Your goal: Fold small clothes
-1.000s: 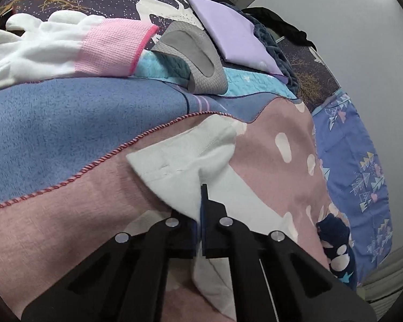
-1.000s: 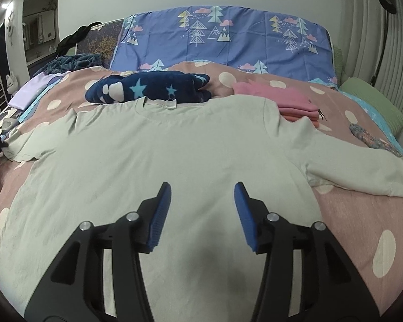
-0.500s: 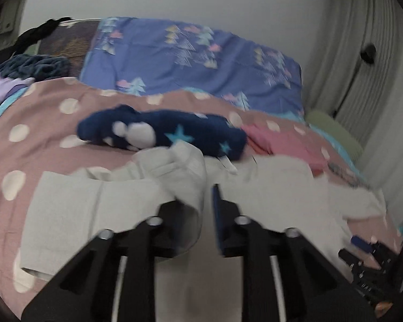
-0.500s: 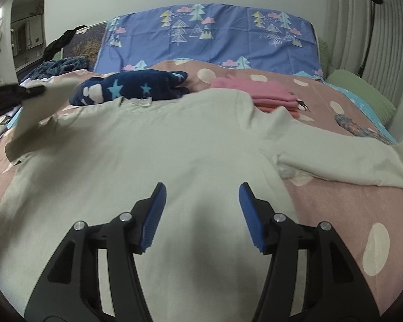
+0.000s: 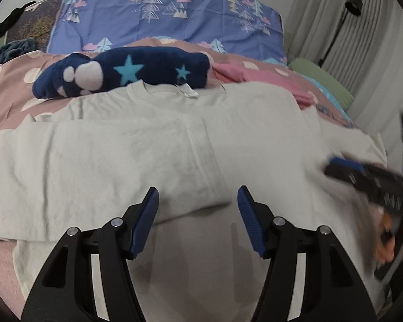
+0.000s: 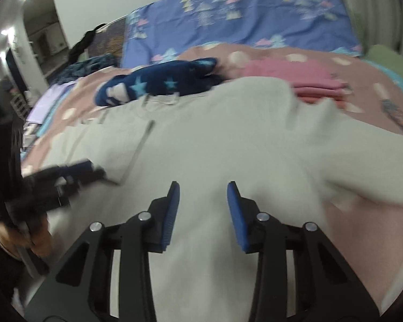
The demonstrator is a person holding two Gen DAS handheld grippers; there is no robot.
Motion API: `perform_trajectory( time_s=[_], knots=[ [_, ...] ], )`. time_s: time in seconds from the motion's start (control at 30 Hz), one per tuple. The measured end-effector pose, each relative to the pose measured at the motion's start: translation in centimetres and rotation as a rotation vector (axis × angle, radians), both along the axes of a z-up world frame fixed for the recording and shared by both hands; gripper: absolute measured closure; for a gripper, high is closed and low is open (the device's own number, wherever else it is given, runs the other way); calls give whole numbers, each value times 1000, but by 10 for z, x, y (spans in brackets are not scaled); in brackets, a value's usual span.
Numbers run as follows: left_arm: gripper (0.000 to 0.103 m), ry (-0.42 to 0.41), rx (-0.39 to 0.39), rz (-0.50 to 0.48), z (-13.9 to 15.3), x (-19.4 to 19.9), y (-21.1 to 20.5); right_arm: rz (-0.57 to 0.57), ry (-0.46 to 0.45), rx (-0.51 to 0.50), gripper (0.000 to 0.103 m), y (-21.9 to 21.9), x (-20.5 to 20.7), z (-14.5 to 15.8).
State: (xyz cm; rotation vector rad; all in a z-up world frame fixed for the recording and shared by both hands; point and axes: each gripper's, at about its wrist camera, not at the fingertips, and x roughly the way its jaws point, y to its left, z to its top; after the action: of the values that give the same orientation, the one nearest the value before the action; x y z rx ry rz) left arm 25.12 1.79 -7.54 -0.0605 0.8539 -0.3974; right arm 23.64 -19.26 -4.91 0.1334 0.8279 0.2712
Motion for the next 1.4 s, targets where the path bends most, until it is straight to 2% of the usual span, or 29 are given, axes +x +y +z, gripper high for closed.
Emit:
perform_trajectory(
  time_s=[0.07,0.17,0.27,0.33,0.37,0.4,0.43,0.47,0.53,0.57,0.67,0.8,0.9,1.0,1.13,1.3,1.4],
  knots=[
    [42,-7,35,-42,-3,-3,-9,53,62,74,68,12,33,0],
    [42,-14,154,-73,-12,1,-25,144,172,174,68,40,85,-7],
    [44,-12,189,-78,-15,11,-30,169,266,231,68,65,125,-20],
    [72,-16,203,-56,-15,18,-27,163,302,246,68,75,140,-30],
    [81,-7,203,-49,-15,22,-23,156,313,254,68,81,147,-35],
    [94,0,196,-39,-14,25,-19,153,308,263,68,84,150,-36],
    [97,11,173,-28,-13,29,-13,151,293,268,85,88,152,-35],
    [97,22,133,-26,-11,31,-7,153,284,263,100,91,153,-35],
    [98,13,54,-7,-1,30,3,154,262,243,100,97,154,-28],
    [98,-4,38,-1,6,28,3,148,229,249,100,94,152,-19],
    [98,-71,-5,-12,34,19,-6,179,105,249,100,85,140,25],
    [98,-115,-114,-84,66,13,-40,146,18,162,100,53,127,66],
    [98,-129,-147,-146,73,11,-75,93,-24,99,100,17,116,81],
    [98,-107,-173,-195,67,12,-109,24,-36,57,100,-20,110,77],
    [98,-79,-124,-214,46,19,-151,-37,29,71,100,-60,113,42],
    [98,-11,-87,-208,19,30,-166,-61,73,79,100,-73,118,7],
    [95,-3,-73,-204,12,30,-163,-62,69,74,97,-72,117,0]
  ],
)
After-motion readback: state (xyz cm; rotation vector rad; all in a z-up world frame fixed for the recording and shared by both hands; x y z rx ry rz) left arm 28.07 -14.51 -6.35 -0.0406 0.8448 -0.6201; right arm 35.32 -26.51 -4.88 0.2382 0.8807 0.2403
